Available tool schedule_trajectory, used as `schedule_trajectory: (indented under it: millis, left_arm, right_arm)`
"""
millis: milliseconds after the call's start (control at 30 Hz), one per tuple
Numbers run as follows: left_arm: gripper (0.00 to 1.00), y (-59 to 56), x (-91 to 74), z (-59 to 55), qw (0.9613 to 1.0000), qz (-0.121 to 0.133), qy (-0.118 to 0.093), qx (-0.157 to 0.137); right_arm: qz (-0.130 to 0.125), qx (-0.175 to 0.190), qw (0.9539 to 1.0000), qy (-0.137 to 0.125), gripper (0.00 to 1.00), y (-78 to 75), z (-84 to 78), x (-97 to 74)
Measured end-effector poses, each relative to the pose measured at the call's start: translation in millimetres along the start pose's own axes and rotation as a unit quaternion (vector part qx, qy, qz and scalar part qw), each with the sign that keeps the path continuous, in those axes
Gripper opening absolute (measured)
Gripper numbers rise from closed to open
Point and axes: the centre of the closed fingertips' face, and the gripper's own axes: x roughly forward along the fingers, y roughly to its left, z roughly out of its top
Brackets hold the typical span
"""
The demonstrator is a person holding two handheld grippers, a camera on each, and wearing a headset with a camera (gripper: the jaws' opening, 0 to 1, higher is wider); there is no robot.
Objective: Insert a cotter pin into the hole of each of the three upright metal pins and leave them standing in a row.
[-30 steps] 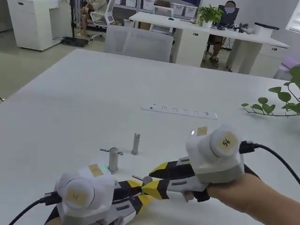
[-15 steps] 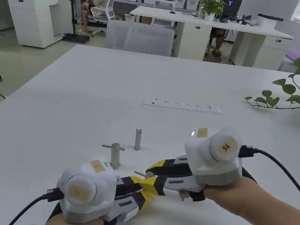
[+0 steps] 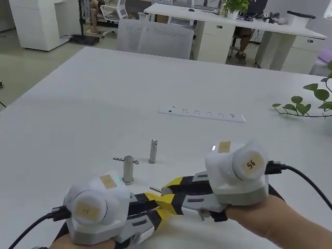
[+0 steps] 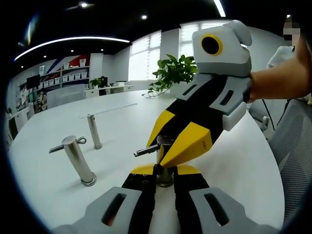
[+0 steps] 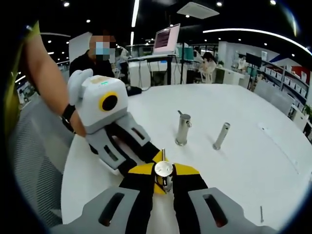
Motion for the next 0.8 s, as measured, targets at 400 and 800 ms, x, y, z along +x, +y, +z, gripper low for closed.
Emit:
schedule_trajectory:
  millis: [400, 800]
  left_arm:
    - [0.17, 2.1, -7.5, -1.0, 0.9998, -0.018, 0.001, 0.002]
    - [0.4, -8.1, -31.2, 0.0, 0.9981, -0.055, 0.004, 0.027]
  right_arm:
    - [0.009, -0.001, 0.9999, -0.006, 0.14, -0.1, 0.9, 0.3]
    - [0.013, -0.002, 0.9999, -0.006, 0.13, -0.7, 2.2, 1.7]
